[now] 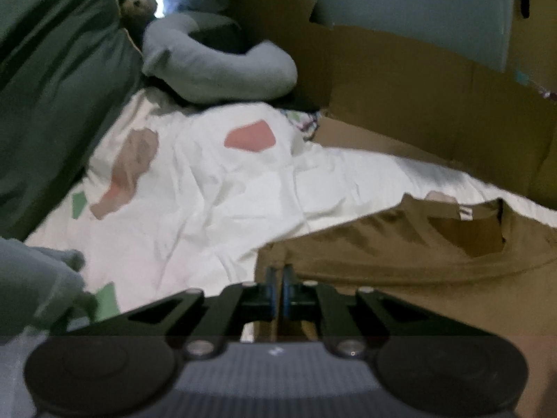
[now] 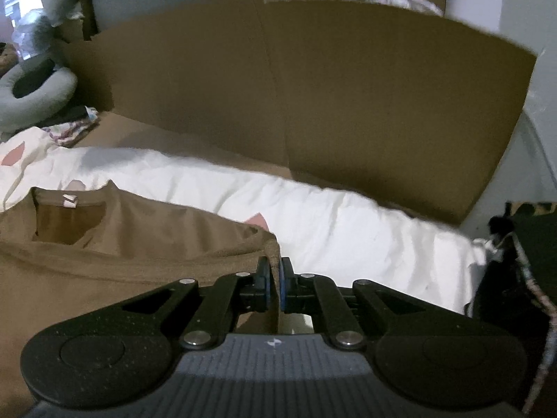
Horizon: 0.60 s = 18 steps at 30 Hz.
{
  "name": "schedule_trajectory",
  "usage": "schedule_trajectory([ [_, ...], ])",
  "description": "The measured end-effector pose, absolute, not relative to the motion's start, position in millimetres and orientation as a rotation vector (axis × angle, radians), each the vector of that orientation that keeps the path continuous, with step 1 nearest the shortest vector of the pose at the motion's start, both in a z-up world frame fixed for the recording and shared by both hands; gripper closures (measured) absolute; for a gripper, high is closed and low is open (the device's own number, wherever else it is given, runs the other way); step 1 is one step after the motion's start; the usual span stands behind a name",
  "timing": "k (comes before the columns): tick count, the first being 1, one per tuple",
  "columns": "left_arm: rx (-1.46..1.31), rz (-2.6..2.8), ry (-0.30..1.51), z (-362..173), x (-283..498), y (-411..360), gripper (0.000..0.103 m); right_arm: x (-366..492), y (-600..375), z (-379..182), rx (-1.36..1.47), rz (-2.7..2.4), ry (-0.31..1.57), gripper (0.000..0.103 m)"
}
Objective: Fold clothes
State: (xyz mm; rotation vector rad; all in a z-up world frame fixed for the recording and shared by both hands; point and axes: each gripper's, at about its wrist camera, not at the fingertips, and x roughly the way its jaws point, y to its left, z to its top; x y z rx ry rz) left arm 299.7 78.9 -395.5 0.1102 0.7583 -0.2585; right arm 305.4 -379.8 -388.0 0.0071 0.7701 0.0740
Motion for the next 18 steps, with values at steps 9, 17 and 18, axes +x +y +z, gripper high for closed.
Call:
schedule_trajectory([
  [9,0.071,-0.243,0.7,-354.8,291.8,89.8,0.1,292.9,-376.7,-362.6,0.002,0.065,0.701,0.1],
  [17,0.077,-0.251,0.659,-334.2,296.9,88.9,0.1,300.7,-372.1,-342.5,-0.003,0.072,0.652,0.1],
  [18,0.076,-0.25,0.657,-334.0,298.4,89.0,0.1,302.9,-371.9,-340.7,-0.003,0.073,0.649,0.1],
])
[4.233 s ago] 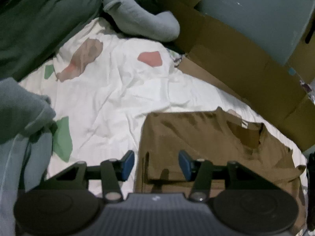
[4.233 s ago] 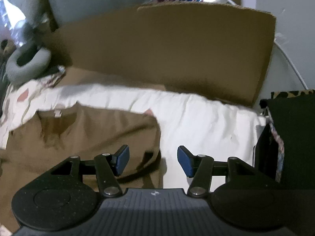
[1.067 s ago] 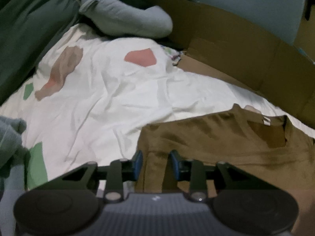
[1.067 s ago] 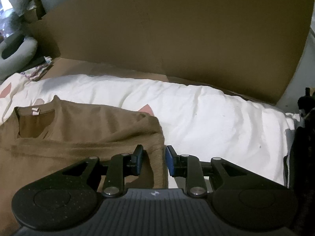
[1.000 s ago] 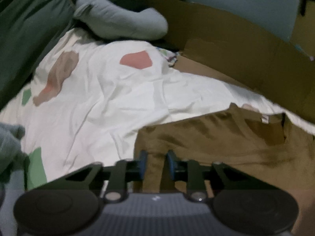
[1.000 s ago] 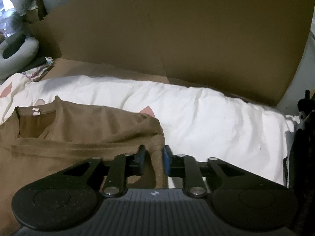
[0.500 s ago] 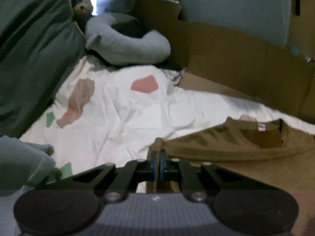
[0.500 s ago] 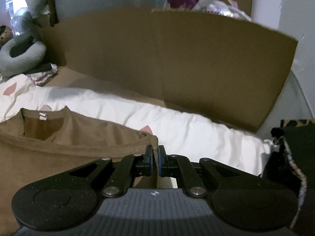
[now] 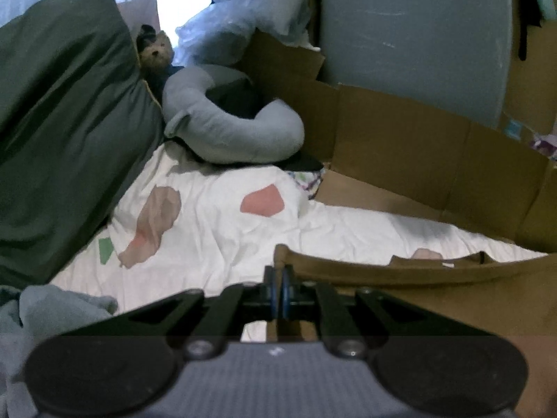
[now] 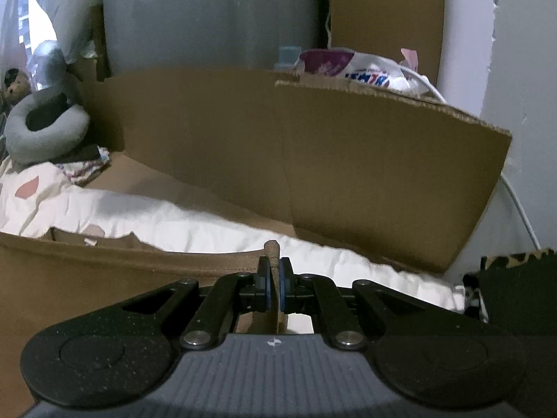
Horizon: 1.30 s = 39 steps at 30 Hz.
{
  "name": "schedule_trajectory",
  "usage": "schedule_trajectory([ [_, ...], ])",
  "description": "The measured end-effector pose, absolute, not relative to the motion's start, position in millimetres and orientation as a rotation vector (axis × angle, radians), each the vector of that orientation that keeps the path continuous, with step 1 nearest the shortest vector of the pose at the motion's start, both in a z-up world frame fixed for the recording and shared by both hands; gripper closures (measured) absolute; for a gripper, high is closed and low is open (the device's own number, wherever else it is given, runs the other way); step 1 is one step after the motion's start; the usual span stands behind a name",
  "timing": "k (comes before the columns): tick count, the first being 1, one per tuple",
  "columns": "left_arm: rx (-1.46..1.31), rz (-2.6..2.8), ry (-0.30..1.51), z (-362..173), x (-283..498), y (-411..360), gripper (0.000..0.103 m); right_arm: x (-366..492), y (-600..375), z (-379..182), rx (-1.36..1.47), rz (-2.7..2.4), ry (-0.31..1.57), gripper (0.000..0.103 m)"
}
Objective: Fold clothes
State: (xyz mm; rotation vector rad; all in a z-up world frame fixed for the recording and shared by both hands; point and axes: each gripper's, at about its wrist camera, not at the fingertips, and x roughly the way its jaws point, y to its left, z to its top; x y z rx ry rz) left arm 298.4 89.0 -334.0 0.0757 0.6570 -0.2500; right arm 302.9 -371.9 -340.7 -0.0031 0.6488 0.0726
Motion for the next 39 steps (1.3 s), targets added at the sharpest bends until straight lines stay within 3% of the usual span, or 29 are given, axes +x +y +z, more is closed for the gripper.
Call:
schedule_trajectory([
  [12,0.051,-0.242,0.675,-338.5,330.4,88.8,0.1,334.2,-364.7,-332.5,-0.015,0.093,0.644,0.1],
  [39,0.15,-0.242,0.77,-396.5,400.8,57.4,0.1,405.0,-350.8,-384.2,-0.086,0.035,0.788,0.1],
])
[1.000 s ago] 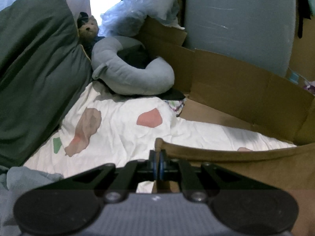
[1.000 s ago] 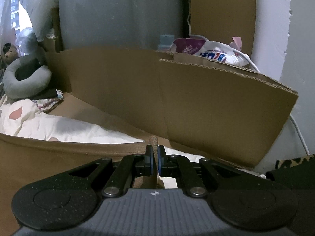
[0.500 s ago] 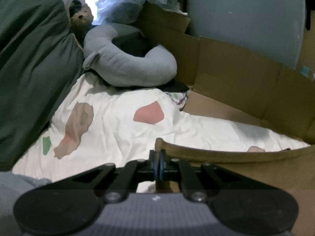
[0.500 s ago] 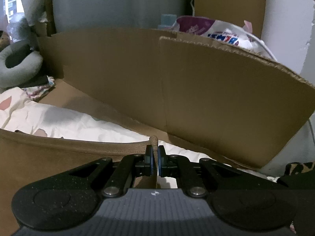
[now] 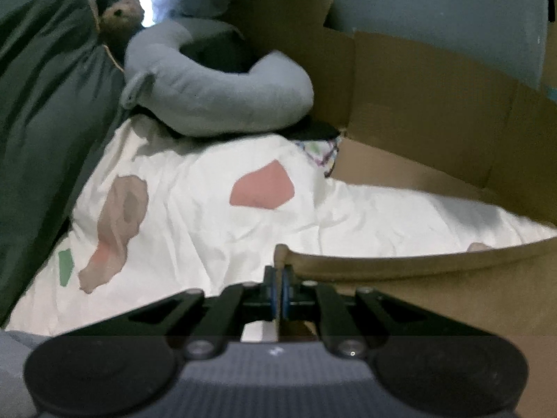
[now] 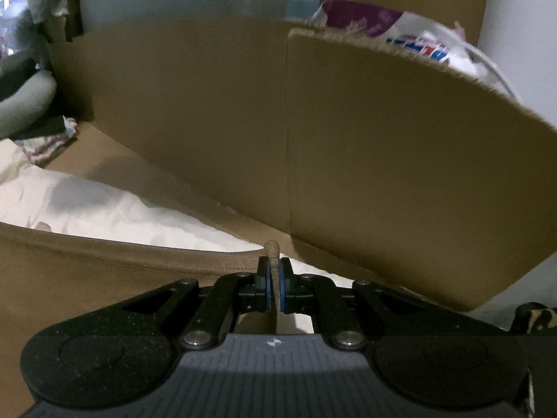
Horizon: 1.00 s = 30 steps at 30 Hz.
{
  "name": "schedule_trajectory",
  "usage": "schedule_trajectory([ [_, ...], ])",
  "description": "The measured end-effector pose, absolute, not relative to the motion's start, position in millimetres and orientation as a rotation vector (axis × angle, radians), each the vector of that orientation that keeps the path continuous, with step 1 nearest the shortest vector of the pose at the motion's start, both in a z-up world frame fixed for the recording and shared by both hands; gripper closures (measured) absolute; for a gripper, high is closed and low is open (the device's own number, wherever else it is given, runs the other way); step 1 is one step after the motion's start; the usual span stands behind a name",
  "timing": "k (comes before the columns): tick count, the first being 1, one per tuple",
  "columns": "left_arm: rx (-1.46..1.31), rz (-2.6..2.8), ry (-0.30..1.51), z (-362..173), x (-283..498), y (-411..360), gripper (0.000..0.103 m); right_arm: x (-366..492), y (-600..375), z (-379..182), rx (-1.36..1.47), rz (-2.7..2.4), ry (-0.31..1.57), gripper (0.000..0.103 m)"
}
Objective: Fold clothes
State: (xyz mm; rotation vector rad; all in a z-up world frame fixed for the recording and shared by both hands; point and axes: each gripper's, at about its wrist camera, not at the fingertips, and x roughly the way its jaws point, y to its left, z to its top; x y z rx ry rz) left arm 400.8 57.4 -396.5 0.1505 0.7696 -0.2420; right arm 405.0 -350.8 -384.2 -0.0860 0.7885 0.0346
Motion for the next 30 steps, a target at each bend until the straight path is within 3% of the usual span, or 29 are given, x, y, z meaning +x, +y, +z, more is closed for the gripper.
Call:
schedule_trajectory([
  [15,0.201,-0.206,0.924,-435.4,430.9,42.8,0.098,434.3,-341.3,-424.8,-0.165,0.026,0.924,0.098],
  [18,0.184,-0.197,0.943,-431.4,428.1,44.4,0.092,437.1,-343.8,-420.2,-0.148,0.005,0.947,0.092],
  [22,0.158,-0.181,0.939,-413.3,415.3,49.6,0.087,429.6,-349.8,-395.0,-0.102,0.025,0.936,0.068],
  [25,0.15,-0.18,0.938,-401.9,400.9,48.4,0.085,418.0,-351.8,-379.7,-0.086,0.037,0.934,0.065],
  [28,0.144,-0.205,0.932,-391.0,385.2,41.4,0.073,403.0,-351.5,-367.2,-0.062,0.049,0.928,0.065],
  [30,0.151,-0.236,0.924,-384.5,373.8,31.5,0.072,391.5,-349.3,-361.8,-0.04,0.065,0.926,0.065],
])
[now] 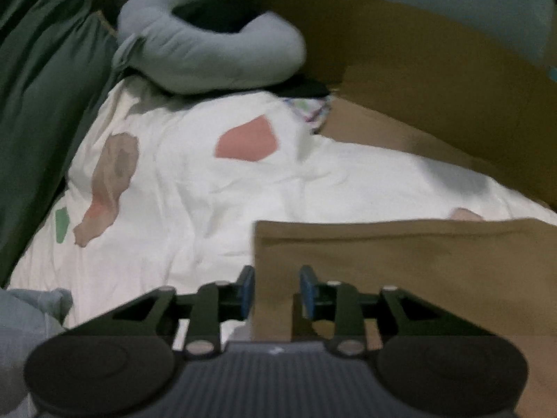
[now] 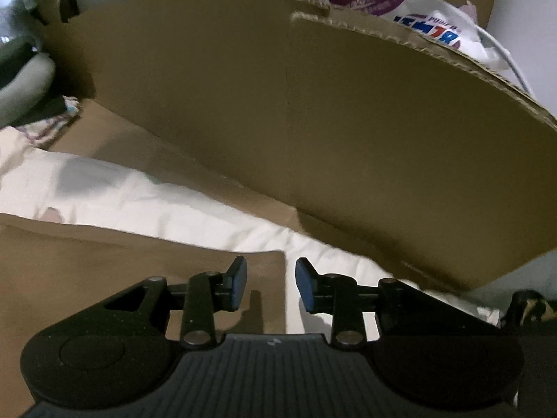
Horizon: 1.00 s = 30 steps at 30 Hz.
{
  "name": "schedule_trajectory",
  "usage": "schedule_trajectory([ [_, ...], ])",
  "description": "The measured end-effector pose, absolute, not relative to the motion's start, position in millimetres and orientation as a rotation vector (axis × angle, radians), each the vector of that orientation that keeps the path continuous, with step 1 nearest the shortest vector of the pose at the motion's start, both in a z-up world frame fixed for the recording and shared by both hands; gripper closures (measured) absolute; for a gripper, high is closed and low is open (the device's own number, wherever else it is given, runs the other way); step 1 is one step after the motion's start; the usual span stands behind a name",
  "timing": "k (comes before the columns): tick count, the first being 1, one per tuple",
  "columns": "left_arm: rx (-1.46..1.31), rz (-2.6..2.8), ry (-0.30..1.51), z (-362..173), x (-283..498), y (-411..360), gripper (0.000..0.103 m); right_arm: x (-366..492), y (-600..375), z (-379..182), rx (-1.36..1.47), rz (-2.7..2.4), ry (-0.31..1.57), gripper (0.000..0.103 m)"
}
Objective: Fold clothes
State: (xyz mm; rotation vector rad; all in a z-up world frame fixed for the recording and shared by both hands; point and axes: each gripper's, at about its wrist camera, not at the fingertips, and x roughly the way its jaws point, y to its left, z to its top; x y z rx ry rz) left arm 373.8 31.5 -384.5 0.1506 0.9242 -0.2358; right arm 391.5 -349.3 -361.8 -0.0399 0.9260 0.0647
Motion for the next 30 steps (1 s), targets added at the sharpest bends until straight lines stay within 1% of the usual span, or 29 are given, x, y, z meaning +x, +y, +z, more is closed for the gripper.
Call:
schedule_trajectory([
  [3,0.152,-0.289,0.908,-376.7,354.0,12.8,0.072,375.1,-341.4,-359.4,-0.021,0.09,0.927,0.064],
  [9,0.073,-0.32,0.92,-378.2,317.2,-21.1,0.067,330.1,-324.9,-368.6,0.021,0.149,0.919,0.057],
  [13,-0.048,-0.294,0.99,-390.9,298.6,-40.4,0.069,312.9,-311.0,-385.6,0.046,0.169,0.932,0.057],
  [16,-0.074,-0.307,1.013,-397.7,285.7,-57.9,0.069,305.8,-298.7,-394.3,0.091,0.192,0.913,0.057],
  [17,-0.08,-0.31,1.019,-400.4,282.3,-63.0,0.067,302.7,-294.4,-397.8,0.112,0.185,0.914,0.057],
  [20,-0.079,-0.303,1.024,-411.7,278.2,-72.3,0.067,291.9,-276.8,-407.5,0.137,0.196,0.914,0.057],
  [24,-0.076,-0.297,1.031,-426.6,272.5,-84.3,0.067,278.1,-253.4,-407.7,0.046,0.271,0.875,0.056],
  [27,-0.039,-0.318,1.063,-440.3,267.3,-89.6,0.067,277.8,-251.3,-415.3,0.044,0.281,0.911,0.055],
  [30,0.031,-0.343,1.046,-446.7,261.0,-93.3,0.066,273.9,-251.8,-422.1,-0.015,0.273,0.924,0.055],
])
